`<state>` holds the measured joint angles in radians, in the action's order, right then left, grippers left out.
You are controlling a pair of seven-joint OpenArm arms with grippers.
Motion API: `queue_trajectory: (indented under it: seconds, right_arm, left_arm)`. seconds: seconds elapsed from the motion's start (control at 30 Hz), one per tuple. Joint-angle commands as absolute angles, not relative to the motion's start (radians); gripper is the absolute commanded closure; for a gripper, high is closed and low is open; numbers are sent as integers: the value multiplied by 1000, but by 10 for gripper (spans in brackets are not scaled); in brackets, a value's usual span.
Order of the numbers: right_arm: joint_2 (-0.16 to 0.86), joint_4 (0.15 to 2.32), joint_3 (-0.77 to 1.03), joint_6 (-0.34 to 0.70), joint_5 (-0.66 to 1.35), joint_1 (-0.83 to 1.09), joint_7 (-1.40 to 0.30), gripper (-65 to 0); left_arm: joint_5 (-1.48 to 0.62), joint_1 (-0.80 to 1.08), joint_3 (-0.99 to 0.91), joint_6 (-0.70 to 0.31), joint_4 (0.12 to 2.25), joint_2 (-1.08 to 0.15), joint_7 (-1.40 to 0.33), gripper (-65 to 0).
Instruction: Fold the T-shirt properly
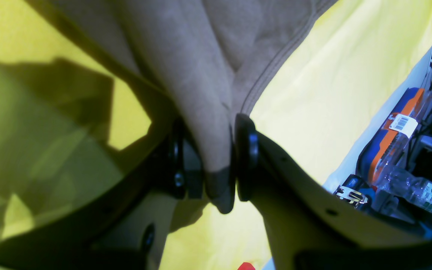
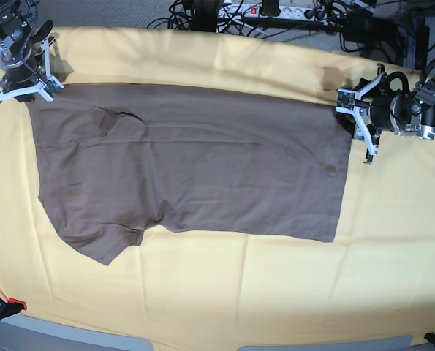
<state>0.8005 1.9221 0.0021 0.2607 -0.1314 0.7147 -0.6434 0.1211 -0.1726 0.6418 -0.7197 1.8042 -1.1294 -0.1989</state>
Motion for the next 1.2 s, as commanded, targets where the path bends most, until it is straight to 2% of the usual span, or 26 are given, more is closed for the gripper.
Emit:
queue_trajectory:
  seconds: [0.0, 0.07, 0.5, 0.7, 0.97, 1.17]
  right_arm:
    - [815, 1929, 7, 257, -128, 717, -651, -170]
    - [815, 1929, 7, 258, -128, 717, -651, -170]
    - [815, 1929, 7, 258, -128, 718, -652, -170]
    - [815, 1929, 7, 257, -128, 717, -674, -170]
    - [815, 1929, 7, 257, -128, 718, -675, -170]
    - [815, 1929, 7, 257, -128, 717, -674, -170]
  left_arm:
    - [123, -192, 641, -698, 1806, -1131, -189, -188]
    - [122, -218, 641, -698, 1806, -1131, -188, -155]
    - [-21, -319, 641, -698, 1833, -1131, -208, -167]
    - [-69, -311, 641, -698, 1832, -1131, -271, -276]
    - [-90, -310, 641, -698, 1831, -1132, -272, -276]
    - [-217, -304, 641, -698, 1831, -1134, -397, -276]
